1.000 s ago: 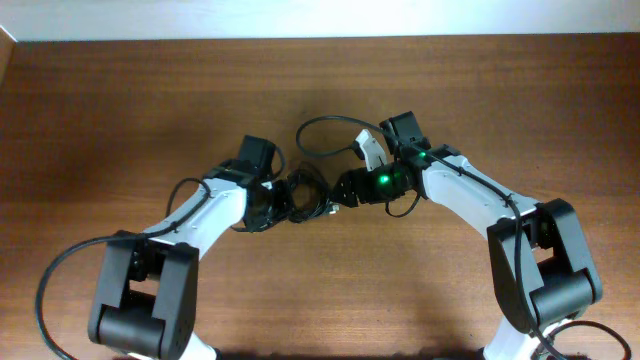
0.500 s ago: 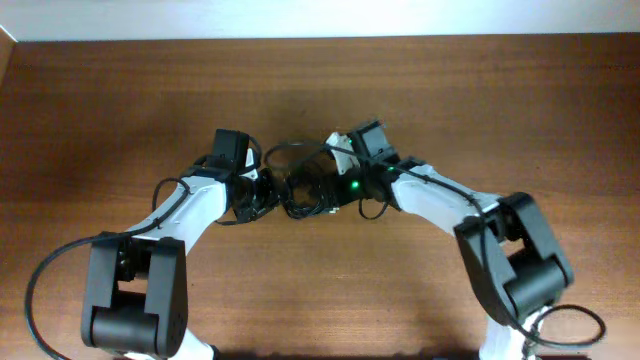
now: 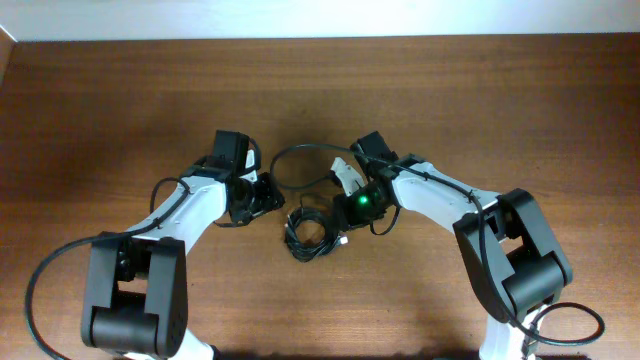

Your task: Untangle cables

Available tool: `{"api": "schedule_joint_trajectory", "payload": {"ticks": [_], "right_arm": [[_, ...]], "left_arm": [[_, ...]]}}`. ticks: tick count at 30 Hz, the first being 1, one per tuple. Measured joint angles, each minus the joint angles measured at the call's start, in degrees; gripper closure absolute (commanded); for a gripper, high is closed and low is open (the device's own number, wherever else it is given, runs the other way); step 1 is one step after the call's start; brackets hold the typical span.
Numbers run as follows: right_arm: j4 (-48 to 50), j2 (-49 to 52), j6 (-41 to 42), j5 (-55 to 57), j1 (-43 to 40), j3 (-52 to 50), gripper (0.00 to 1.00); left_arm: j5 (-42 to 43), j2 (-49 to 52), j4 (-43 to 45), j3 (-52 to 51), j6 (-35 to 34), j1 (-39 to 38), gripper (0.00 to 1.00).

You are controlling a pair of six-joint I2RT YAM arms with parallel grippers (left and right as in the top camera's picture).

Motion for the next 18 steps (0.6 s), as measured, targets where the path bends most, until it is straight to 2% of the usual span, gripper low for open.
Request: {"api": "schedule_joint_trajectory", "payload": {"ticks": [2, 4, 5, 6, 7, 9, 10, 13, 16, 18], "right_arm": [[-0.22, 0.0, -4.74, -2.54, 0.0, 1.6, 0.93], [-0.66, 0.0, -6.88, -3.69, -0.26, 3.65, 0.86], [-1.75, 0.0, -7.1, -4.09, -0.57, 5.11, 0.76], [-2.93, 0.0, -7.23, -4.44, -0.98, 6.45, 0.58], [-6.1, 0.11, -7.32, -4.87, -1.79, 8.85, 0.49], [-10.91, 0.11, -7.1, -5.27, -2.8, 12.24, 0.47], [-12.96, 0.11, -7.17, -5.42, -3.08, 13.14, 0.47], [-20.24, 0.11, -6.6, -5.6, -2.82, 13.7, 0.47], [-22.08, 0.11, -0.59, -5.09, -2.49, 11.87, 0.48], [-19.32, 0.11, 5.14, -2.34, -1.99, 9.14, 0.55]], "left_arm": [[3.39, 0.0, -0.04, 0.0, 7.1, 0.0, 0.37], [6.4, 0.0, -0.2, 0.0, 12.13, 0.0, 0.36], [7.43, 0.0, -0.74, 0.0, 14.27, 0.0, 0.34], [8.11, 0.0, -1.7, 0.0, 16.04, 0.0, 0.34], [8.52, 0.0, -2.73, 0.0, 17.64, 0.0, 0.35], [8.96, 0.0, -4.31, -0.07, 19.41, 0.0, 0.48], [9.07, 0.0, -4.59, -0.07, 20.02, 0.0, 0.5], [9.18, 0.0, -4.72, -0.07, 20.96, 0.0, 0.37], [8.66, 0.0, -2.82, -0.11, 21.14, 0.0, 0.34], [8.22, 0.0, -0.5, -0.17, 21.11, 0.0, 0.34]]}}
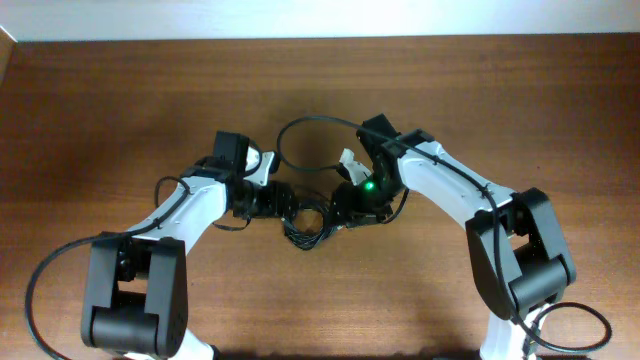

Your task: Untangle cables

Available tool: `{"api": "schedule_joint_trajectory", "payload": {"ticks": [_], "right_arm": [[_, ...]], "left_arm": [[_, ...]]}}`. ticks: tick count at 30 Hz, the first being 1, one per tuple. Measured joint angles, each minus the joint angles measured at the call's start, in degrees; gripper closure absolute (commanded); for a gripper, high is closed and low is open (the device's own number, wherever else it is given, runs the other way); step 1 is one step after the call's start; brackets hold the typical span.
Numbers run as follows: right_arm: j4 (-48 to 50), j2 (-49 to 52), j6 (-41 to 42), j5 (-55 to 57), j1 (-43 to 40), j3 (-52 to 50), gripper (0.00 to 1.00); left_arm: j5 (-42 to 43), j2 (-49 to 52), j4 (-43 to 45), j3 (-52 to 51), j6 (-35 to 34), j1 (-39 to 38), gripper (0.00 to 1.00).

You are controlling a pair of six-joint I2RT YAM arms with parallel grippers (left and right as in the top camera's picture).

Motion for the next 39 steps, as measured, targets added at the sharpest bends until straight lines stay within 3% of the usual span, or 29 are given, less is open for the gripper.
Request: {"api": "schedule_joint_trajectory", "payload": {"ticks": [3, 7, 12, 15, 18, 20, 22, 25, 28, 32, 37, 39], "right_arm": [[5.79, 0.02, 7.67, 2.38, 1.92, -4.24, 0.71], [12.55, 0.02, 15.72, 8.2, 5.09, -6.12, 0.79], [18.6, 0.0, 17.62, 13.62, 5.51, -6.19, 0.82], [21.86, 0.0, 12.7, 16.39, 5.55, -6.21, 0.88], [24.46, 0.0, 5.51, 17.84, 5.49, -6.23, 0.8], [27.85, 0.0, 4.24, 18.78, 4.98, -6.27, 0.67], [29.4, 0.0, 3.74, 19.23, 4.57, -6.23, 0.6], [24.17, 0.0, 3.5, 15.26, 3.28, -3.37, 0.52], [14.32, -0.57, 3.41, 8.13, -0.66, 1.9, 0.43], [2.36, -1.31, 3.52, 5.92, -3.96, 2.75, 0.39], [1.73, -1.36, 3.43, 5.75, -1.86, 2.75, 0.38], [1.81, -1.36, 3.41, 5.75, -0.7, 2.75, 0.31]], "left_arm": [[-0.26, 0.0, 4.11, 0.0, 0.0, 0.0, 0.29], [-0.72, 0.0, 4.55, 0.0, 0.0, 0.0, 0.31], [-3.41, 0.0, 4.61, -0.07, 0.0, -0.11, 0.33], [-4.07, 0.0, 4.55, -0.48, 0.0, -0.81, 0.35], [-4.28, 0.0, 3.39, -0.57, 0.02, -2.49, 0.37], [-4.55, 0.0, 3.15, -1.01, 0.0, -3.15, 0.4], [-4.76, 0.0, 2.86, -1.9, 0.02, -3.63, 0.42], [-5.03, 0.0, 0.79, -2.54, 0.02, -3.67, 0.46], [-4.44, -0.24, -2.64, -2.19, 0.02, -3.67, 0.39], [-4.5, -2.84, -3.04, 2.25, 0.0, -3.78, 0.36], [-8.52, -4.04, 0.92, 5.33, 0.02, -3.89, 0.34], [-9.51, -3.3, 0.94, 5.33, 0.02, -3.89, 0.34]]}}
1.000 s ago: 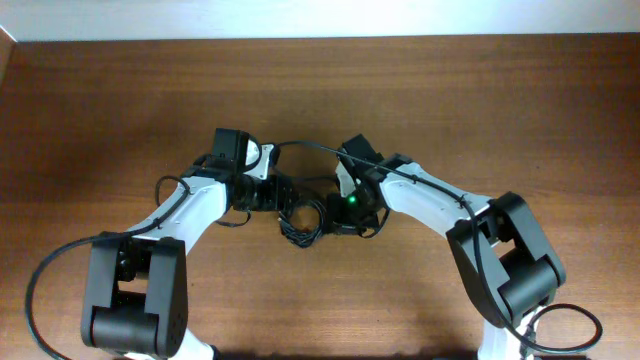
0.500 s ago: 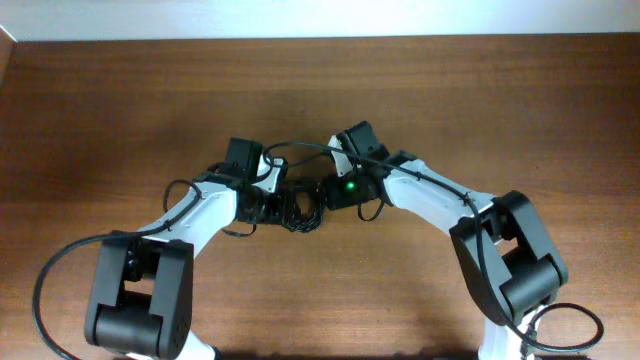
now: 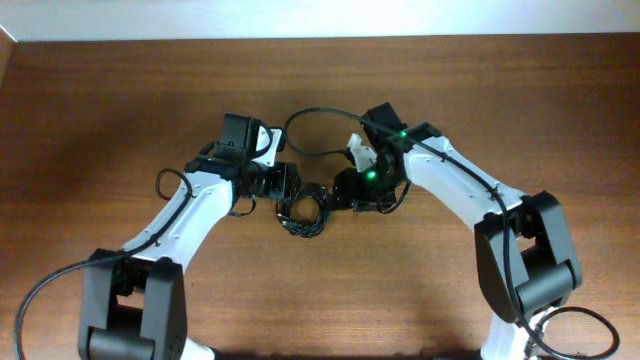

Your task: Untangle cables

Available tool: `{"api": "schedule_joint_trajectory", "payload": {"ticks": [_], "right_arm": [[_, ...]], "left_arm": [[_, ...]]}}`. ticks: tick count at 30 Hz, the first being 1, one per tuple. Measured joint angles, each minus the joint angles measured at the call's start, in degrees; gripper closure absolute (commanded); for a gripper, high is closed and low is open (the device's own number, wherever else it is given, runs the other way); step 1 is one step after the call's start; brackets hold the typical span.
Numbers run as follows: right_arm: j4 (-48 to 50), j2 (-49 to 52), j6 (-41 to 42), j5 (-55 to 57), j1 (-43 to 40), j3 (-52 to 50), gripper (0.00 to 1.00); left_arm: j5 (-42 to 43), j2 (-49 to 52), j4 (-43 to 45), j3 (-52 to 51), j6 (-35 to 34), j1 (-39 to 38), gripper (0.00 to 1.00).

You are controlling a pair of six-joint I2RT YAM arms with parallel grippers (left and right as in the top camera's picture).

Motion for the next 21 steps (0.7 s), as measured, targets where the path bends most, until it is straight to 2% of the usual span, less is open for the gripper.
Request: {"api": "schedule_joint_trajectory", "payload": {"ticks": [3, 5, 7, 8, 10, 12, 14, 18, 20, 21], "right_arm": [[0.09, 0.0, 0.02, -0.02, 1.68, 0.0, 0.31], [0.09, 0.0, -0.02, -0.02, 2.49, 0.0, 0.3], [0.07, 0.0, 0.02, -0.02, 2.82, 0.0, 0.3], [-0.02, 0.0, 0.07, -0.02, 2.86, 0.0, 0.3], [-0.09, 0.0, 0.02, -0.02, 2.86, 0.0, 0.3], [-0.2, 0.0, -0.17, 0.0, 2.86, -0.02, 0.29], [-1.4, 0.0, -1.79, -0.02, 2.86, -0.07, 0.25], [-3.15, 0.0, -3.39, 0.0, 2.86, -0.07, 0.25], [-3.82, 0.0, -3.61, -0.02, 2.86, -0.09, 0.24], [-4.55, 0.0, -3.72, -0.02, 2.86, -0.09, 0.24]], "left_arm": [[-0.79, 5.29, 0.63, 0.02, -0.02, -0.04, 0.37], [-0.79, 8.11, 1.25, 0.02, 0.0, -0.04, 0.45], [-0.81, 9.01, 0.72, 0.09, 0.07, -0.04, 0.76], [-0.81, 9.01, -0.52, 0.11, -0.04, -0.04, 0.83], [-0.68, 9.11, -4.07, 0.13, -0.13, -0.11, 0.73], [1.51, 9.11, -9.38, 0.33, -0.2, -0.09, 0.72], [3.78, 9.27, -13.97, 0.26, -0.24, -0.11, 0.68], [5.16, 9.42, -21.29, 0.35, -2.54, -0.15, 0.6], [5.33, 9.42, -23.23, 2.05, -3.43, -0.15, 0.41], [5.35, 9.42, -24.13, 4.0, -3.63, -0.15, 0.34]]}}
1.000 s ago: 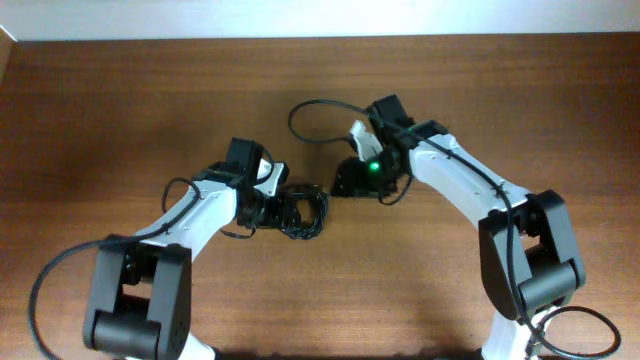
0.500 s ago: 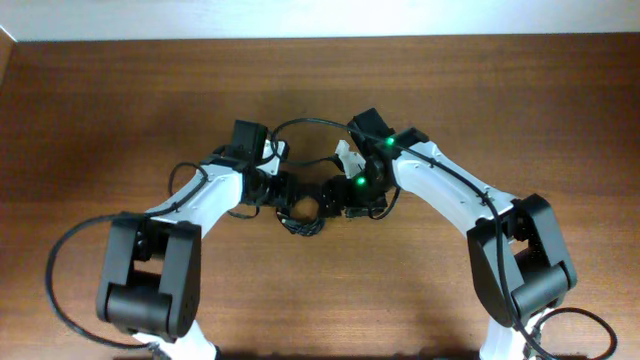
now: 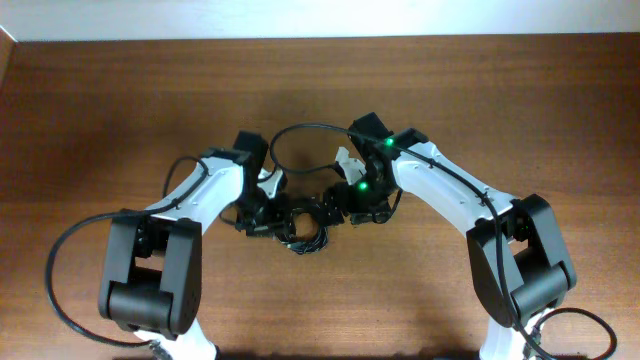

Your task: Untangle cables

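A tangled bundle of black cable lies at the table's middle, between my two grippers. One long strand loops up from it toward the far side. My left gripper is at the bundle's left edge and looks shut on its strands. At the right edge, my right gripper also appears shut on strands. Black fingers against black cable hide the exact grip. A small white piece shows beside the right wrist.
The brown wooden table stretches to both sides and toward the far wall edge. Each arm's own black supply cable loops beside its base at the near edge.
Both grippers and the bundle between them have shifted slightly toward the near edge. The left arm's elbow has swung inward, closer to its base.
At first the bundle lay on the table with both grippers just above and apart from it. Then both closed in on its sides. Later the bundle sat farther from me between them, and now it is back nearer, still between both grippers.
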Available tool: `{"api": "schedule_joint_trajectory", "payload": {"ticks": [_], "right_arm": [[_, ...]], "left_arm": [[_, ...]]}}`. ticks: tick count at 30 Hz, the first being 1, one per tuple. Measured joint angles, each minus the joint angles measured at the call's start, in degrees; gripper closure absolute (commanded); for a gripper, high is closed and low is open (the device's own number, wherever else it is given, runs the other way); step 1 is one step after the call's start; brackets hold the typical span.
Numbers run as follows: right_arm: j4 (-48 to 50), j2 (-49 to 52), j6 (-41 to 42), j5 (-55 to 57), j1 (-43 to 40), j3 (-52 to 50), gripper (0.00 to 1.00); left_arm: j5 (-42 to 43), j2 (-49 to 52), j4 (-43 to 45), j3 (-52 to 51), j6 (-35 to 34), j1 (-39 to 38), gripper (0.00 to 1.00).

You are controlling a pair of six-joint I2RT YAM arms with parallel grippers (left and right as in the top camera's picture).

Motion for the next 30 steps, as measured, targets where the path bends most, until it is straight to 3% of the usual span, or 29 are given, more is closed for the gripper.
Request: {"api": "schedule_joint_trajectory", "payload": {"ticks": [4, 6, 14, 15, 17, 18, 19, 21, 23, 24, 30], "right_arm": [[-3.52, 0.0, -3.98, 0.04, 0.0, -0.04, 0.23], [-3.93, 0.0, -5.38, 0.28, 0.0, -0.04, 0.23], [-2.71, -0.02, -5.35, 0.28, 0.0, -2.82, 0.23], [-0.85, -0.07, -5.11, 0.31, 0.0, -3.96, 0.33], [-0.44, -0.07, -4.81, 0.33, 0.0, -5.05, 0.78], [-0.33, -0.07, -4.46, 0.26, 0.0, -5.29, 0.93], [-0.22, -0.07, -4.31, 0.28, 0.0, -5.33, 0.96], [0.02, -0.07, -4.07, 0.28, 0.0, -5.35, 0.96], [0.9, -0.07, -3.78, 0.31, 0.0, -5.35, 0.79], [1.31, -0.07, -3.69, 0.33, 0.0, -5.35, 0.75], [5.53, -0.07, -2.45, 0.72, 1.62, -5.62, 0.75]], "left_arm": [[-1.11, -0.13, -0.98, 6.29, -0.66, 0.0, 0.41], [-2.95, -0.13, -0.87, 6.34, -0.68, 0.0, 0.62], [-6.38, -0.13, 2.51, 6.34, 0.07, -2.86, 0.6], [-6.4, -0.13, 3.13, 6.29, 0.5, -3.52, 0.6], [-6.49, -0.13, 5.33, 6.21, 1.75, -5.01, 0.59], [-6.64, -0.13, 5.95, 6.16, 2.16, -5.25, 0.6], [-7.13, -0.11, 6.75, 6.1, 2.51, -5.29, 0.59], [-7.87, -0.04, 7.93, 6.1, 2.82, -5.29, 0.59], [-7.96, 1.73, 8.26, 6.1, 2.99, -5.29, 0.59], [-7.96, 2.82, 8.28, 6.1, 2.99, -5.29, 0.59], [-6.56, 7.06, 9.11, 7.21, 3.04, -5.16, 0.59]]}}
